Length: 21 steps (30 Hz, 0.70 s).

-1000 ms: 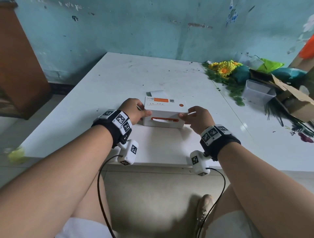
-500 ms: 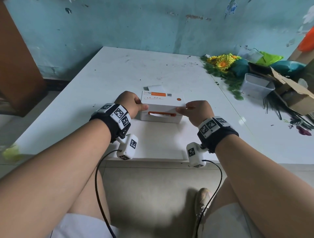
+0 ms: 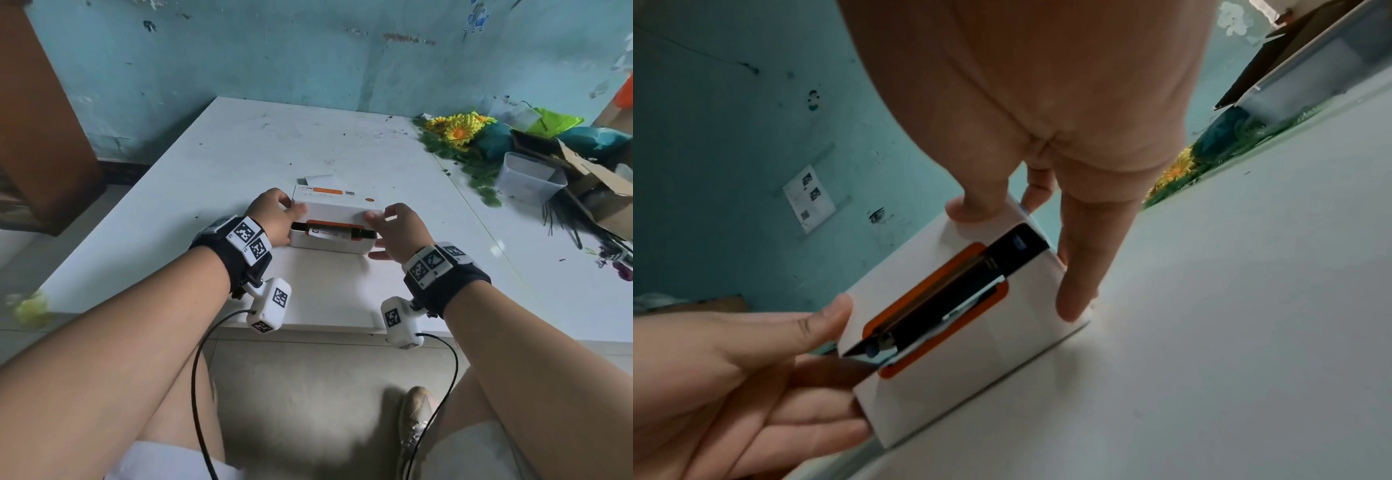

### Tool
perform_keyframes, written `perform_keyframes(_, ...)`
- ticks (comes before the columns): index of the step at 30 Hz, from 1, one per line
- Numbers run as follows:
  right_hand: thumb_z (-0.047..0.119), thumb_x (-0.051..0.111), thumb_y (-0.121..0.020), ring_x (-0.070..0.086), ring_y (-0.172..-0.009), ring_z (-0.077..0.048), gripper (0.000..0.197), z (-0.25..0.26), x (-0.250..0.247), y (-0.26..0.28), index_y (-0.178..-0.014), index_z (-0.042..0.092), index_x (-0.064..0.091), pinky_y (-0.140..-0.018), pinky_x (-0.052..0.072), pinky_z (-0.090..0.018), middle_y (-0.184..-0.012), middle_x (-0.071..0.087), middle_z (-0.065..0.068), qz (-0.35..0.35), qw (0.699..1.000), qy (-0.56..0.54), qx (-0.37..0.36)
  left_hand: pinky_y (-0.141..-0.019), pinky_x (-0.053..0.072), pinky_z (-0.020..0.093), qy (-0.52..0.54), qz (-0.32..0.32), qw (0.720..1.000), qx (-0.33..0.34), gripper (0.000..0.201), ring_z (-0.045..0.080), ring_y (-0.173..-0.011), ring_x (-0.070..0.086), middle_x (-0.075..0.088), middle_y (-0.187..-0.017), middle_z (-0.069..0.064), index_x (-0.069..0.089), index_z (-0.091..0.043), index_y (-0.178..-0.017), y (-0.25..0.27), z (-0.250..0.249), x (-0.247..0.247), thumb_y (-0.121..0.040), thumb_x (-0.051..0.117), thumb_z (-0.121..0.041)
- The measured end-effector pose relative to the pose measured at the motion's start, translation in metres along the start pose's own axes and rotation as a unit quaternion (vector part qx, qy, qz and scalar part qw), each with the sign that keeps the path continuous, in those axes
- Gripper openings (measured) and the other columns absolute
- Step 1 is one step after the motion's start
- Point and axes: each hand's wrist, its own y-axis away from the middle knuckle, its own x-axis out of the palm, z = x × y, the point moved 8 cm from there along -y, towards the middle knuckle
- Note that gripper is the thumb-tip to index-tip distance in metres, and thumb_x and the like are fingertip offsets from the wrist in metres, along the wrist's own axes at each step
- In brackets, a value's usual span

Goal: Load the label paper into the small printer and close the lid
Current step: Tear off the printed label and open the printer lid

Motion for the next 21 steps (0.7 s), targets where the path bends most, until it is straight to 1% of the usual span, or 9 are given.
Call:
perform_keyframes(2, 0.046, 0.069, -0.098, 0.073, -0.106, -0.039, 0.041, 0.002, 0.002, 0.001, -0.120, 0.016, 0.050, -0.075, 0.067, -0.056, -0.126, 0.063, -0.018, 0.007, 1.000, -0.007, 0.004, -0.083, 0.064, 0.058, 0.040, 0.011, 0.999, -0.016, 0.028, 0.044, -0.100, 0.075, 0.068, -0.117, 0.023, 0.056, -0.021, -0.103, 0.001, 0.000, 0.000, -0.096, 0.071, -0.043)
perform_keyframes(4, 0.050, 0.065, -0.099, 0.072, -0.109, -0.037, 0.044, 0.004, 0.003, 0.001, -0.124, 0.017, 0.049, -0.075, 0.067, -0.055, -0.127, 0.061, -0.016, 0.016, 1.000, -0.005, 0.015, -0.085, 0.065, 0.055, 0.043, 0.004, 0.999, -0.023, 0.038, 0.038, -0.104, 0.074, 0.066, -0.120, 0.017, 0.055, -0.019, -0.115, 0.000, 0.002, 0.000, -0.097, 0.067, -0.050)
perform_keyframes(7, 0.054, 0.061, -0.100, 0.069, -0.112, -0.029, 0.049, 0.006, 0.001, -0.002, -0.128, 0.016, 0.050, -0.088, 0.065, -0.051, -0.123, 0.064, -0.011, -0.001, 1.000, 0.018, 0.013, -0.095, 0.061, 0.054, -0.016, -0.018, 1.000, 0.001, 0.052, 0.035, -0.110, 0.068, 0.064, -0.118, 0.012, 0.055, -0.014, -0.121, -0.003, -0.003, -0.002, -0.097, 0.059, -0.060)
perform_keyframes(9, 0.059, 0.060, -0.098, 0.070, -0.104, -0.028, 0.053, 0.011, -0.003, -0.006, -0.120, 0.011, 0.055, -0.094, 0.061, -0.046, -0.108, 0.067, -0.008, -0.026, 0.999, 0.033, -0.010, -0.095, 0.060, 0.053, -0.012, -0.019, 1.000, -0.002, 0.054, 0.035, -0.109, 0.069, 0.065, -0.117, 0.014, 0.056, -0.011, -0.119, -0.004, -0.006, -0.002, -0.098, 0.055, -0.061)
perform_keyframes(11, 0.059, 0.062, -0.097, 0.066, -0.086, -0.027, 0.052, 0.016, -0.001, -0.007, -0.101, 0.008, 0.053, -0.083, 0.056, -0.038, -0.092, 0.064, -0.011, -0.018, 1.000, 0.005, -0.023, -0.084, 0.063, 0.043, 0.009, -0.023, 1.000, -0.018, 0.051, 0.028, -0.093, 0.068, 0.065, -0.106, 0.011, 0.056, -0.012, -0.108, -0.004, -0.007, -0.002, -0.099, 0.053, -0.063)
perform_keyframes(12, 0.056, 0.064, -0.097, 0.062, -0.080, -0.027, 0.048, 0.018, 0.002, -0.006, -0.097, 0.009, 0.052, -0.076, 0.053, -0.037, -0.088, 0.061, -0.013, -0.007, 1.000, -0.023, -0.018, -0.075, 0.060, 0.038, 0.021, -0.028, 0.999, -0.026, 0.050, 0.026, -0.083, 0.065, 0.063, -0.097, 0.008, 0.056, -0.013, -0.100, -0.004, -0.007, -0.001, -0.100, 0.052, -0.063)
perform_keyframes(15, 0.047, 0.072, -0.093, 0.062, -0.073, -0.021, 0.040, 0.019, 0.007, -0.003, -0.097, 0.013, 0.053, -0.070, 0.051, -0.036, -0.087, 0.061, -0.010, -0.005, 0.997, -0.074, -0.005, -0.057, 0.047, 0.028, 0.077, -0.036, 0.996, -0.034, 0.048, 0.017, -0.064, 0.057, 0.061, -0.081, 0.003, 0.055, -0.014, -0.089, -0.001, -0.006, 0.003, -0.103, 0.050, -0.059)
perform_keyframes(18, 0.035, 0.076, -0.090, 0.063, -0.071, -0.016, 0.032, 0.016, 0.008, -0.003, -0.098, 0.014, 0.053, -0.071, 0.047, -0.035, -0.089, 0.061, -0.007, -0.012, 0.995, -0.095, 0.006, -0.052, 0.046, 0.025, 0.107, -0.053, 0.993, -0.009, 0.044, 0.015, -0.064, 0.062, 0.069, -0.081, 0.003, 0.059, -0.014, -0.085, 0.001, -0.009, 0.003, -0.102, 0.057, -0.054)
perform_keyframes(21, 0.030, 0.073, -0.093, 0.059, -0.072, -0.017, 0.023, 0.015, 0.007, -0.002, -0.095, 0.012, 0.058, -0.069, 0.041, -0.033, -0.092, 0.056, -0.009, -0.017, 0.989, -0.144, 0.021, -0.053, 0.047, 0.024, 0.184, -0.054, 0.981, -0.033, 0.030, 0.015, -0.077, 0.073, 0.076, -0.088, 0.001, 0.059, -0.019, -0.083, 0.000, -0.002, 0.002, -0.092, 0.079, -0.038)
